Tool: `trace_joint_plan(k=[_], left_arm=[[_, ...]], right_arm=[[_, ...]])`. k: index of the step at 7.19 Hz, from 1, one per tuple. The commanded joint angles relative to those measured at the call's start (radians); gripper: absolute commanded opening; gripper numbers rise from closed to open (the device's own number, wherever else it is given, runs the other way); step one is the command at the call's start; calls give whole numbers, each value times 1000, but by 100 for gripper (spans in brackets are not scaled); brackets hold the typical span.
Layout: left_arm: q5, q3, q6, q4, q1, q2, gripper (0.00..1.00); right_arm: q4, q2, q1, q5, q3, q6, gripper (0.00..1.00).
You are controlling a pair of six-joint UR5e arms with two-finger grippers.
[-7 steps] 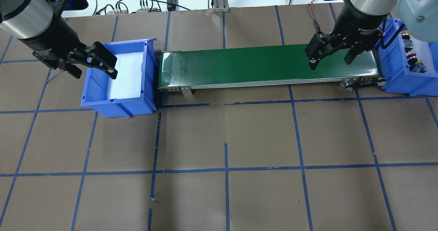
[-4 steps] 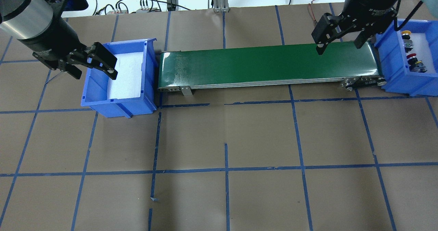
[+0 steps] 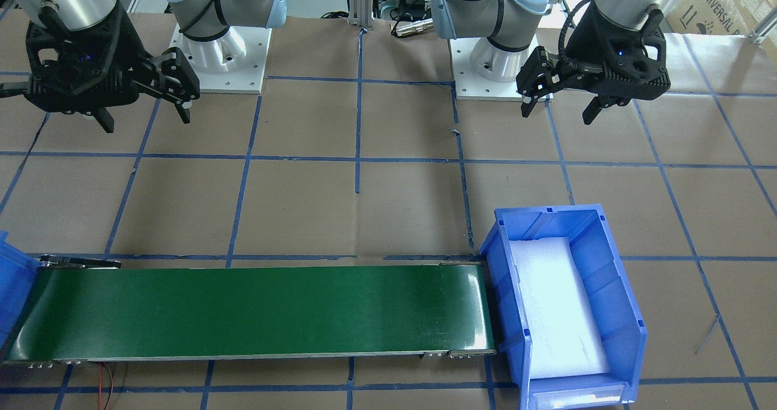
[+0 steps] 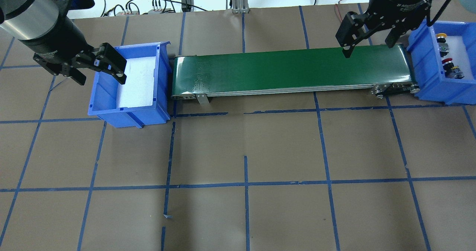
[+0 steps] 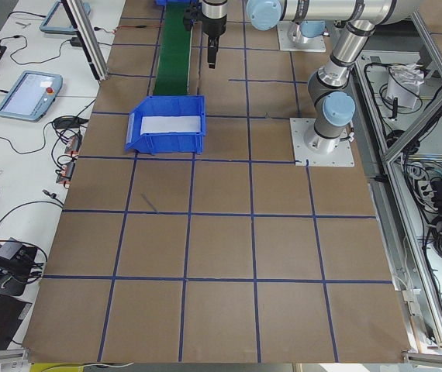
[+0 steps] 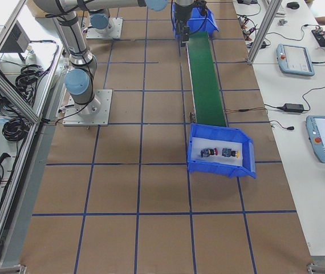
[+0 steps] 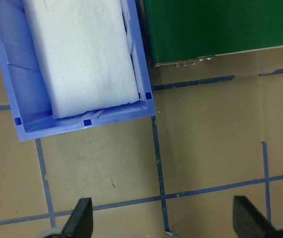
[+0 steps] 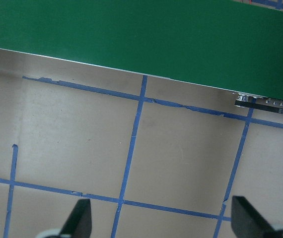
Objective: Transport two buttons from left to right
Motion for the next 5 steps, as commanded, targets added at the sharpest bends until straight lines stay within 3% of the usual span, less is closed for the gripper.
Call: trace_joint_plan(k=[1,5], left_arm=[[25,2,-141,8,-76,-7,100],[26,0,-177,8,-141,-9,100]], right_arm=[[-3,3,1,-10,-1,0,100],[-3,10,-3,-9,11,3,100]])
